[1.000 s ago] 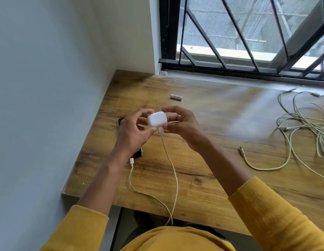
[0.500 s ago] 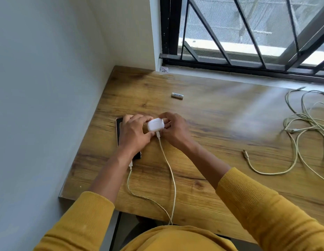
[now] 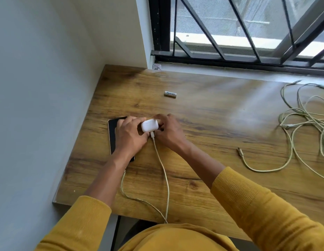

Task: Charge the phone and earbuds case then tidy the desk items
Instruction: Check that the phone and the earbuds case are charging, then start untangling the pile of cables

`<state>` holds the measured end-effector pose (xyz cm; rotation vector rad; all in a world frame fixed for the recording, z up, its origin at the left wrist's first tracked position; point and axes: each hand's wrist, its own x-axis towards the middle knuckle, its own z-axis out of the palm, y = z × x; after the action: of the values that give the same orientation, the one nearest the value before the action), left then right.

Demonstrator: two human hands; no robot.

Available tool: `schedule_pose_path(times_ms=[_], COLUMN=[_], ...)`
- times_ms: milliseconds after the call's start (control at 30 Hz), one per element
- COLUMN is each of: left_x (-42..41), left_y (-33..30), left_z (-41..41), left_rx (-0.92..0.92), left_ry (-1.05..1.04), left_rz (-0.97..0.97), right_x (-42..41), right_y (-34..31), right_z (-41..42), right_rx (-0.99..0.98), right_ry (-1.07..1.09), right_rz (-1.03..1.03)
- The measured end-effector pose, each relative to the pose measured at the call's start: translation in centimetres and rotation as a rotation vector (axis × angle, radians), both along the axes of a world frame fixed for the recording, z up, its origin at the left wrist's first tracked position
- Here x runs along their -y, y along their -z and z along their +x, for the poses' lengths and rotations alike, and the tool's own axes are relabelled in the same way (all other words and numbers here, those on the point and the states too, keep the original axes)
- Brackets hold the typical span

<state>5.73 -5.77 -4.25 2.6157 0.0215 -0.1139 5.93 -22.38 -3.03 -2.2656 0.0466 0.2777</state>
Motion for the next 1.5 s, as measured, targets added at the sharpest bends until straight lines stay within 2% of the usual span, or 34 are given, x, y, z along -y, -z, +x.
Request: schedule_pose_path(times_ms=[167, 300, 467, 767, 1033, 1300, 1500], left_x=[1.1, 3.5, 7.2, 12.1, 13.6, 14.7, 15.8], left_y=[-0.7, -2.6, -4.0, -5.5, -5.4, -4.3, -3.2], left_z=[-1.6, -4.5, -8.5, -12.3, -13.7, -13.2, -13.4], left_rx=[0.092, 0.130, 0.031, -0.011, -0.102, -0.196, -0.283], left_ry=[-0.057, 0.003, 0.079, 0.183, 0.272, 0.364, 0.415], left_rz=[-0.021, -0.169, -0.359, -0.406, -0.445, -0.506, -0.495], right_x=[2.5, 5.4, 8.5, 14.0, 17.8, 18.9, 19.7], right_y=[-0.6, -1.3, -2.0, -3.1, -2.2, -1.1, 0.0], right_z=[-2.2, -4.5, -7.5, -12.5, -16.1, -18.5, -18.9], right_rx=[0.039, 0.083, 0.150, 0.217, 0.177, 0.125, 0.050], right_ry=[0.089, 0.186, 0.250, 0.344, 0.470, 0.584, 0.625], right_rz=[0.051, 0.048, 0.085, 0.087, 0.058, -0.023, -0.232])
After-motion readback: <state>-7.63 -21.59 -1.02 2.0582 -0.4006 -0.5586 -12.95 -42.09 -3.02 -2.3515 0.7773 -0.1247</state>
